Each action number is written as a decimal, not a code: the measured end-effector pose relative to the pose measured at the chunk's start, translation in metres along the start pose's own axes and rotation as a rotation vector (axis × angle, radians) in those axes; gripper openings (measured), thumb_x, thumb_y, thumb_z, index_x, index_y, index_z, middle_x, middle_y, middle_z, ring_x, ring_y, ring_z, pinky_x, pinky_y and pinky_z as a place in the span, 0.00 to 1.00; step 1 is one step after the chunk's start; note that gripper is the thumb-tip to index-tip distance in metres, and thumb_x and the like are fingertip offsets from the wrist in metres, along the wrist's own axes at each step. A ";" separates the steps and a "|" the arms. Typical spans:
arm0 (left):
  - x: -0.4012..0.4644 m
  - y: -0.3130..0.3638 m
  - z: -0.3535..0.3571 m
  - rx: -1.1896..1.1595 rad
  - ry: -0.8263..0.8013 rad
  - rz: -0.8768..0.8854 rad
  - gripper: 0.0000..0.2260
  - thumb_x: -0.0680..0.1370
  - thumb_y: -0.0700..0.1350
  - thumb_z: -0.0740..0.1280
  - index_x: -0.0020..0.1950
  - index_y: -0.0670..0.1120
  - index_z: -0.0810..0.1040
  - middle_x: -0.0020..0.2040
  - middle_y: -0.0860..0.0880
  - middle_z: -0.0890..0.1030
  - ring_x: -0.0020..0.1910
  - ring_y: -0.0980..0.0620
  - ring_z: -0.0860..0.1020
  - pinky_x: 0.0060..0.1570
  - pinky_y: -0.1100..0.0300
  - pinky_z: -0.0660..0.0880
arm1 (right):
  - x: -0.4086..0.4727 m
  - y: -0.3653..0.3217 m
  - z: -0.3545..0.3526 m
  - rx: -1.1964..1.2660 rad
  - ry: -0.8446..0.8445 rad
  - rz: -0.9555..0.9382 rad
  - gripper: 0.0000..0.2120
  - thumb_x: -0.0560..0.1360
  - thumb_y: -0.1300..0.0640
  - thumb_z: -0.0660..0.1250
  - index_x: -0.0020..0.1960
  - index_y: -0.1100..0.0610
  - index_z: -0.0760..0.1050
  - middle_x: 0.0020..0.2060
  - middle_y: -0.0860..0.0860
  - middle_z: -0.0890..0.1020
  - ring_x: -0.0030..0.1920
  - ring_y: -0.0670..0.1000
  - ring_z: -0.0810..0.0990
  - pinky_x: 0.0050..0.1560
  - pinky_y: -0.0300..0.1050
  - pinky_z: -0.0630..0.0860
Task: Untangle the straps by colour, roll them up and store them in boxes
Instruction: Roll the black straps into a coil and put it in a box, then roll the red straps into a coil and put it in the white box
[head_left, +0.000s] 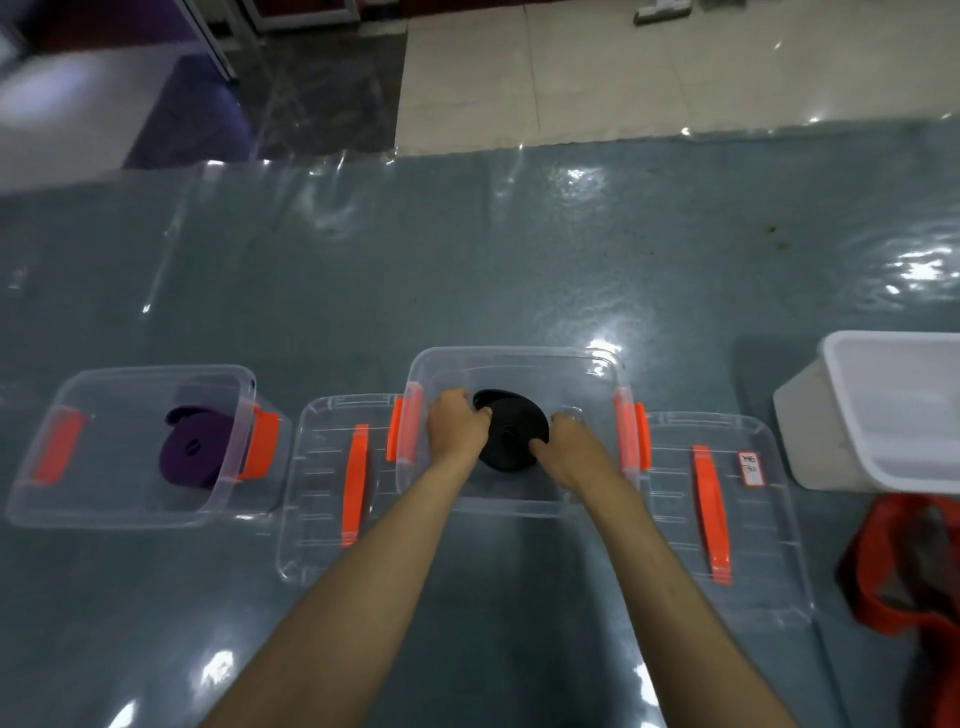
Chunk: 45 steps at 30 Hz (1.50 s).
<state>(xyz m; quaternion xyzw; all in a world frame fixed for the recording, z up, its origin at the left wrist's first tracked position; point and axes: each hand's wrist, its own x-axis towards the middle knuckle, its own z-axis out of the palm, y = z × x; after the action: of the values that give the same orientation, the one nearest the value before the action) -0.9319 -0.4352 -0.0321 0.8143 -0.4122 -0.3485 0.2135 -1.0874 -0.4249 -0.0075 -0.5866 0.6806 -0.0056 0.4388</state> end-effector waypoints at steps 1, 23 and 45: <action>-0.007 0.002 -0.006 0.033 0.000 0.041 0.14 0.82 0.40 0.71 0.67 0.41 0.80 0.58 0.45 0.83 0.57 0.46 0.81 0.50 0.62 0.72 | -0.008 -0.001 -0.001 -0.023 0.063 -0.061 0.16 0.83 0.58 0.66 0.69 0.63 0.75 0.61 0.60 0.80 0.59 0.59 0.80 0.51 0.44 0.71; -0.246 -0.068 -0.064 0.704 -0.039 0.637 0.13 0.84 0.42 0.61 0.67 0.51 0.77 0.64 0.51 0.80 0.65 0.46 0.77 0.61 0.52 0.71 | -0.261 0.081 0.034 -0.442 0.465 -0.171 0.13 0.82 0.51 0.69 0.64 0.52 0.83 0.56 0.50 0.87 0.54 0.55 0.86 0.52 0.50 0.81; -0.357 0.053 0.182 0.796 -0.157 0.581 0.13 0.84 0.45 0.60 0.65 0.51 0.79 0.61 0.49 0.82 0.63 0.44 0.79 0.56 0.53 0.74 | -0.255 0.378 -0.134 -0.401 0.361 -0.098 0.18 0.75 0.43 0.74 0.62 0.49 0.80 0.58 0.50 0.80 0.58 0.57 0.83 0.51 0.51 0.78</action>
<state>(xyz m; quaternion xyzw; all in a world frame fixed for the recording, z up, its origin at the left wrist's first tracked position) -1.2439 -0.1839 0.0199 0.6553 -0.7380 -0.1505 -0.0573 -1.4871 -0.1702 0.0279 -0.6834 0.7063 0.0036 0.1846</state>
